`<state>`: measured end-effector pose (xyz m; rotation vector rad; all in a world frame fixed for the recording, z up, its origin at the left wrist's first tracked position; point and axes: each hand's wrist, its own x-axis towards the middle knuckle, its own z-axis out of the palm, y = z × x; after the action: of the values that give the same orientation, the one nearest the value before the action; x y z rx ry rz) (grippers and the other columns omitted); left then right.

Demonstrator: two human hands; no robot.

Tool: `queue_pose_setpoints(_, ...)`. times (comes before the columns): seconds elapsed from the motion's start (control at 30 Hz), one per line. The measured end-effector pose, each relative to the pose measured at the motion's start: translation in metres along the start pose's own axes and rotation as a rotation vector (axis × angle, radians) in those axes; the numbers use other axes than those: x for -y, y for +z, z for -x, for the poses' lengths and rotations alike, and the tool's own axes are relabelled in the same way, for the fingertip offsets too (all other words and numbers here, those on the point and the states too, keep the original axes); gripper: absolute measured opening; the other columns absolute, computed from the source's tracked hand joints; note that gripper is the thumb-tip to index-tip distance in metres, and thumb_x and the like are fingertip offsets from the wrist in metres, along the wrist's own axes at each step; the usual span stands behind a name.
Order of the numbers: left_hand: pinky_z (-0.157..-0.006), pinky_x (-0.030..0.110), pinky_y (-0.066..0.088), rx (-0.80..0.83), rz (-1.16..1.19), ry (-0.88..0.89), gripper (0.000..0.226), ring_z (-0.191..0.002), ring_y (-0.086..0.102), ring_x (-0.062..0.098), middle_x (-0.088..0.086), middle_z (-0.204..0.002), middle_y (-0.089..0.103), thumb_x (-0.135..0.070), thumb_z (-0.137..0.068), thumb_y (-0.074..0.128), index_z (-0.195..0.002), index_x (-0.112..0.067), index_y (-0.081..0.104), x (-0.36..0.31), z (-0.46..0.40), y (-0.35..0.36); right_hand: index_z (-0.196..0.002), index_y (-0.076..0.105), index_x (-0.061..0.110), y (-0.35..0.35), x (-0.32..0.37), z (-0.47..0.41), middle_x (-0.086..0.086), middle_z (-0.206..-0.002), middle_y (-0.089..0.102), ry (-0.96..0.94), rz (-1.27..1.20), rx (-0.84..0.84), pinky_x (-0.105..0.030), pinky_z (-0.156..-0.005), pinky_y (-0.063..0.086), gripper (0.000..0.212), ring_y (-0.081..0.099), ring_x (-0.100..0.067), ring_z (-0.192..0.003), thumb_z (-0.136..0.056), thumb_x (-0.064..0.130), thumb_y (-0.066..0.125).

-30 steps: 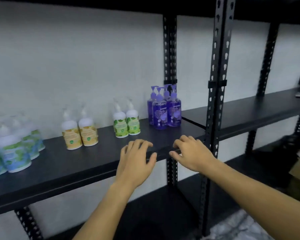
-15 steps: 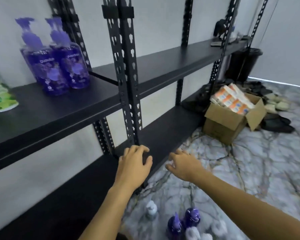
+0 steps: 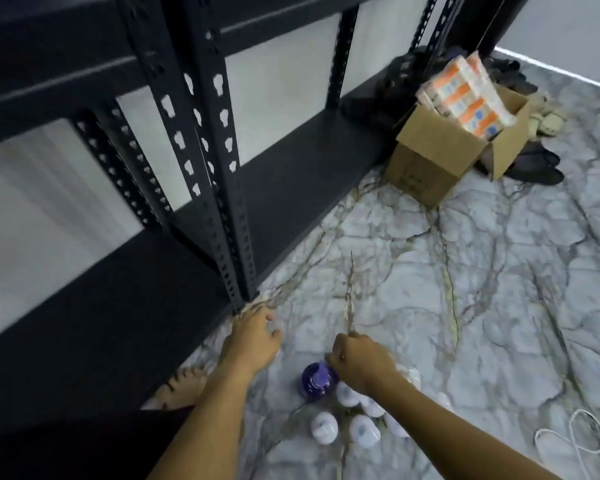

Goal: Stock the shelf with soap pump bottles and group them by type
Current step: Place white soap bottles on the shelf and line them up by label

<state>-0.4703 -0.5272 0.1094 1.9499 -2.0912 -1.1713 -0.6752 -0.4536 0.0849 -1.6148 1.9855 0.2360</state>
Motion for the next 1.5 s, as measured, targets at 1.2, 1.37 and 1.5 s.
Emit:
queue_pose_setpoints(1.2,-0.082,0.030,0.046,0.224,0.083,-0.157,0.039,-0.097,0.048,0.021,0.012,-0.129,0.054,-0.009,-0.093,0.053,-0.131,-0.017,0.050,0.034,-0.046,0.051,-0.114,0.067,0.018,0.047,-0.035,0.025,0.007,-0.100,0.067,0.138,-0.507,-0.004,-0.020,-0.079,0.043,0.030,0.063,-0.013,-0.094,-0.085,0.014,0.061)
queue_pose_setpoints(1.37,-0.085,0.032,0.047,0.208,0.038,-0.127,0.041,-0.106,0.052,0.027,0.011,-0.134,0.051,-0.005,-0.091,0.054,-0.130,-0.016,0.051,0.014,-0.026,0.028,-0.106,0.068,0.018,0.015,-0.028,0.038,0.007,-0.090,0.065,0.104,-0.509,-0.058,-0.004,-0.063,0.036,0.018,0.059,-0.012,-0.085,-0.089,0.019,0.062)
queue_pose_setpoints(1.5,-0.076,0.033,0.049,0.190,-0.010,-0.043,0.039,-0.111,0.054,0.029,0.008,-0.131,0.051,-0.006,-0.089,0.059,-0.126,-0.017,0.054,-0.010,-0.008,0.007,-0.103,0.070,0.019,-0.016,-0.023,0.045,0.009,-0.079,0.063,0.073,-0.519,-0.097,-0.008,-0.060,0.035,0.016,0.059,-0.015,-0.082,-0.089,0.023,0.063)
